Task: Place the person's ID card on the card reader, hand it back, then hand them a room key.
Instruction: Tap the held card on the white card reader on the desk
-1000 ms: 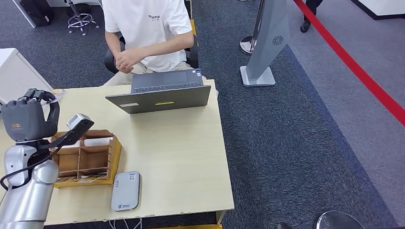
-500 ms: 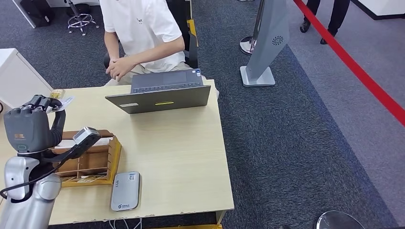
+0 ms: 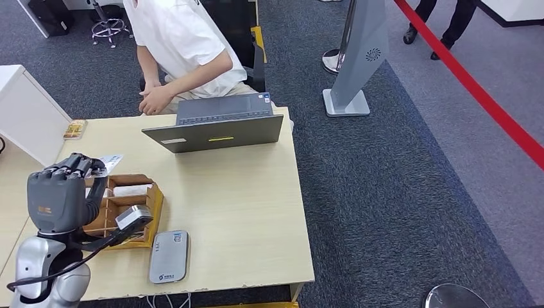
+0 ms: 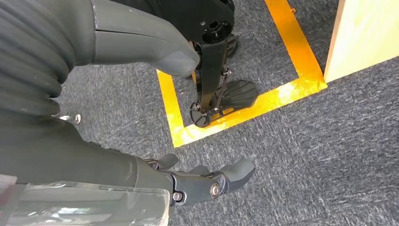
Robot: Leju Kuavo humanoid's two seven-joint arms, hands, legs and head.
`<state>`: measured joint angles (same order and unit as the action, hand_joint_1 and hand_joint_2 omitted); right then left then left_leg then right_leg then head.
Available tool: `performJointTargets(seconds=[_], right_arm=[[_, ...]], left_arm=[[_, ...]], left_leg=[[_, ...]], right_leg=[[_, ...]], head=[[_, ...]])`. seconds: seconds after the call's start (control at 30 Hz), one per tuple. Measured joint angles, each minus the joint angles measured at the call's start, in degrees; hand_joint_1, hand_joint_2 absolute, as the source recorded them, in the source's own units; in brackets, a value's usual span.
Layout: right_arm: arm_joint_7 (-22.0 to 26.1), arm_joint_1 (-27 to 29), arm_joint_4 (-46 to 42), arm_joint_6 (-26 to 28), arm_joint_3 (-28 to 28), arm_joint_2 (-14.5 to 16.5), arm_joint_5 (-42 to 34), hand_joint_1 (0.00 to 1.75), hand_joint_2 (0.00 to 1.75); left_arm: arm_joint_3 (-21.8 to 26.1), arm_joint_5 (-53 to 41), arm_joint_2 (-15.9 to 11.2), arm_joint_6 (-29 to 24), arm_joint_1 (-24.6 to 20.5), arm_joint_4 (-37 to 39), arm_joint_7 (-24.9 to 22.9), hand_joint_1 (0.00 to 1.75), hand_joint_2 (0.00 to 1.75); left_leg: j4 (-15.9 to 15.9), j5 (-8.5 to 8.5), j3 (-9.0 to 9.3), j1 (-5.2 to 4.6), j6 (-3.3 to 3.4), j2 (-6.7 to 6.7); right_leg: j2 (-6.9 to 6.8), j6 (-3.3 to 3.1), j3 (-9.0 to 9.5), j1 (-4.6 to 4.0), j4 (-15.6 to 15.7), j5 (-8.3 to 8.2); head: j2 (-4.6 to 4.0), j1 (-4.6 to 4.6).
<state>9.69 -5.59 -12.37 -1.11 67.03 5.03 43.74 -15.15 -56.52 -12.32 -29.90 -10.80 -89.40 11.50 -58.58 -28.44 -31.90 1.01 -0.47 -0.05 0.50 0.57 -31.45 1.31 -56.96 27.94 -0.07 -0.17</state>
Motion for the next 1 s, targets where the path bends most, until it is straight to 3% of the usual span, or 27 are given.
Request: performJointTargets(seconds=[0.43, 0.63, 1.0], right_arm=[[0.0, 0.0, 0.0, 0.0, 0.2, 0.0, -0.4, 0.00, 1.75], [-0.1, 0.0, 0.0, 0.1, 1.0, 0.0, -0.8, 0.00, 1.75], [-0.2, 0.1, 0.0, 0.0, 1.1, 0.0, -0.8, 0.00, 1.75]], left_arm=[[-0.8, -0.6, 0.0, 0.4, 2.2, -1.0, 0.0, 1.75, 1.75], [-3.5, -1.4, 0.6, 1.7, 7.4, -1.4, 0.2, 1.75, 1.75], [-5.1, -1.6, 1.4, 2.1, 10.4, -1.2, 0.3, 1.75, 1.75]], left_leg=[[0.0, 0.00, 0.00, 0.00, 0.00, 0.01], [0.0, -0.01, 0.00, 0.00, 0.01, 0.00], [0.0, -0.02, -0.01, 0.00, 0.01, 0.00]], right_leg=[[0.01, 0.00, 0.00, 0.00, 0.0, 0.00], [0.01, 0.01, -0.01, 0.00, 0.0, 0.01], [0.00, 0.01, -0.01, 0.00, 0.0, 0.01]], head=[[0.00, 0.00], [0.00, 0.00], [0.01, 0.00]])
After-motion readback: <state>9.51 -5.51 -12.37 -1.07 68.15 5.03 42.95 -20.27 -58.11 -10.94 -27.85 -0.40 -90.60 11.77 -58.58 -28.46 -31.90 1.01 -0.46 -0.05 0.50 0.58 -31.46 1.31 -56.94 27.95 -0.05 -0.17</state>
